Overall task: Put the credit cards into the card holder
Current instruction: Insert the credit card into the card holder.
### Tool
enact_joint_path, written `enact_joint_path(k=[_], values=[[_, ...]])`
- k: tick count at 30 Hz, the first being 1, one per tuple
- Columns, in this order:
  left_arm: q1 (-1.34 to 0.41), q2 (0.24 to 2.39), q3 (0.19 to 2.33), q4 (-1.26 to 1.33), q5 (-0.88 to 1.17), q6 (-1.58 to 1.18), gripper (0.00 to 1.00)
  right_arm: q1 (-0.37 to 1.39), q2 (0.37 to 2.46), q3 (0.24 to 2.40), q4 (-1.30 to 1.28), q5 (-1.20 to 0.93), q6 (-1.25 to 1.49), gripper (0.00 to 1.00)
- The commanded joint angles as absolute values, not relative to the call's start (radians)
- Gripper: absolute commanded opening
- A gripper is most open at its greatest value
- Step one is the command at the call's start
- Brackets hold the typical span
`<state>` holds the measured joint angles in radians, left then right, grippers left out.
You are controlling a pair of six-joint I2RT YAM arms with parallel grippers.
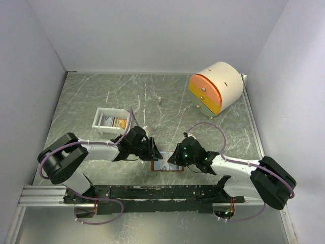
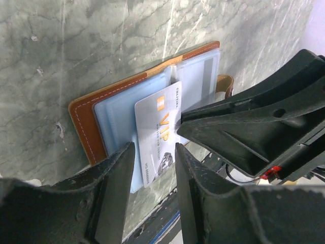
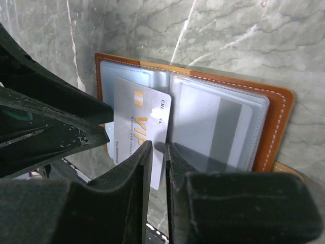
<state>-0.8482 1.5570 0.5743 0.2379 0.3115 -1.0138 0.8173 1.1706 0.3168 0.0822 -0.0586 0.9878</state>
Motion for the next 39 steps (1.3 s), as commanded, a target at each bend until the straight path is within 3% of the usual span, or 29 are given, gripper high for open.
enact_joint_path(k=[1,15,24,30,39], values=[[-0.859,1.554,0.551,0.291,0.328,-1.023,0.48,0.817,1.208,0.292,0.159,-0.101,1.006,0.16],[-0.865,1.578,0.52,0.438,0.389,-1.076,0.42,0.817,1.234,0.274,0.187,-0.1,1.01,0.13],[-0.869,1.577,0.559,0.34,0.354,-1.044,0.07,0.816,1.145,0.324,0.044,-0.035,0.966,0.14],[-0.868,1.561,0.58,0.316,0.355,-1.034,0.07,0.815,1.032,0.386,-0.141,0.081,0.902,0.18],[-0.869,1.553,0.589,0.326,0.356,-1.079,0.07,0.814,1.067,0.415,-0.229,0.187,0.856,0.18]])
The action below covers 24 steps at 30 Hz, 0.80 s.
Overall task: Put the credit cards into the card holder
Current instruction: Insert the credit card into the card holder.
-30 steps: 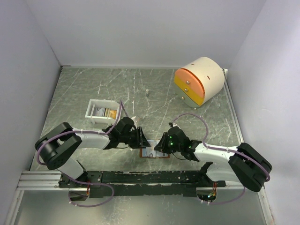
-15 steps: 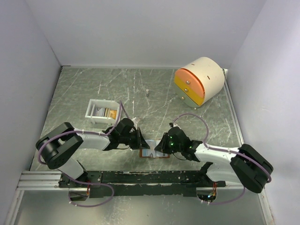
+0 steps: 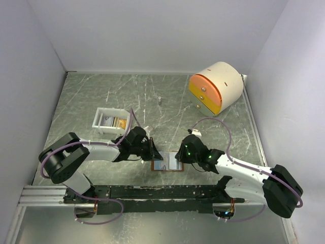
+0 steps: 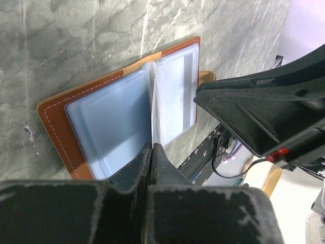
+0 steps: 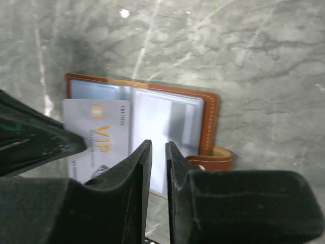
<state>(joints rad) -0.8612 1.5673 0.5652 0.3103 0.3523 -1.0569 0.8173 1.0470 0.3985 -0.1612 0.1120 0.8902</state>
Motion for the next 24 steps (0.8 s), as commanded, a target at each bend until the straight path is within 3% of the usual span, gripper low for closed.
enact_joint_path(k=[1,14,24], values=[[-0.869,1.559,0.591,0.327,0.357,-1.085,0.07,0.813,1.073,0.412,-0.231,0.194,0.857,0.18],[-0.869,1.51,0.657,0.153,0.266,-1.055,0.07,0.813,1.101,0.37,-0.209,0.205,0.864,0.13],[-0.869,1.577,0.599,0.333,0.358,-1.133,0.07,0.813,1.091,0.367,-0.204,0.201,0.868,0.12]])
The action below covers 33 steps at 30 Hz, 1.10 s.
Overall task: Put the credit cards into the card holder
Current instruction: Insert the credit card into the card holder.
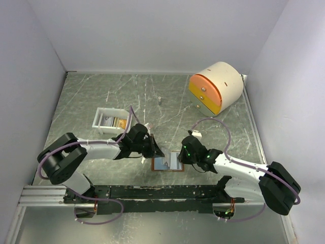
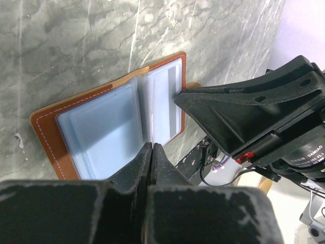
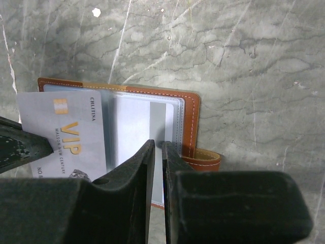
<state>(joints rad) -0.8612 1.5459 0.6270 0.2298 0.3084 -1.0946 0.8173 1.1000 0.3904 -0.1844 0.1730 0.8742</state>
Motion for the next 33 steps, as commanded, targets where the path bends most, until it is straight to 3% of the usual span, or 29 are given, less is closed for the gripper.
enact_joint_path(k=[1,33], values=[[-0.87,1.585,0.594,0.347,0.364,-1.137,0.07,0.813,1.087,0.363,-0.203,0.201,0.869,0.12],[-0.88,1.7,0.635,0.303,0.345,-1.085,0.07,0.813,1.073,0.351,-0.171,0.167,0.899,0.12]])
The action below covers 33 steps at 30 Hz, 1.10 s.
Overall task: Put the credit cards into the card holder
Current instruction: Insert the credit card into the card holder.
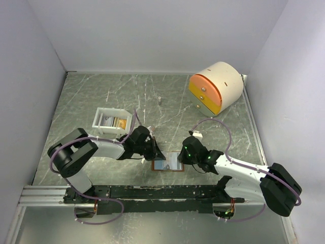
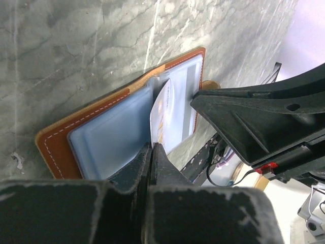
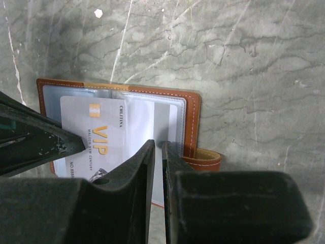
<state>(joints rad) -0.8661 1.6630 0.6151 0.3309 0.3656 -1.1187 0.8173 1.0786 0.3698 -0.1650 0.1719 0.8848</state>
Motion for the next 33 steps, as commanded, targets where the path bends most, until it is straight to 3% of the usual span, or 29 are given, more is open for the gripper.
enact_joint_path(k=[1,7,18,28,31,33], values=[[-0.88,1.703,0.638,0.302,0.343,-1.084,0.07,0.813,1.071,0.352,-0.171,0.163,0.902,0.12],[-0.879,1.706,0.643,0.301,0.315,-1.085,0.07,0.814,1.032,0.382,-0.229,0.162,0.904,0.13],[-0.896,1.733,0.652,0.318,0.285,-1.108,0.07,0.814,1.01,0.37,-0.28,0.191,0.921,0.28],[-0.93,1.771,0.705,0.301,0.255,-1.096,0.07,0.814,1.034,0.321,-0.185,0.111,0.971,0.26],[-0.937,1.776,0.716,0.287,0.251,-1.089,0.15,0.813,1.023,0.315,-0.172,0.095,0.982,0.25],[-0.937,1.747,0.735,0.219,0.224,-1.068,0.26,0.813,1.011,0.315,-0.17,0.084,0.988,0.24]])
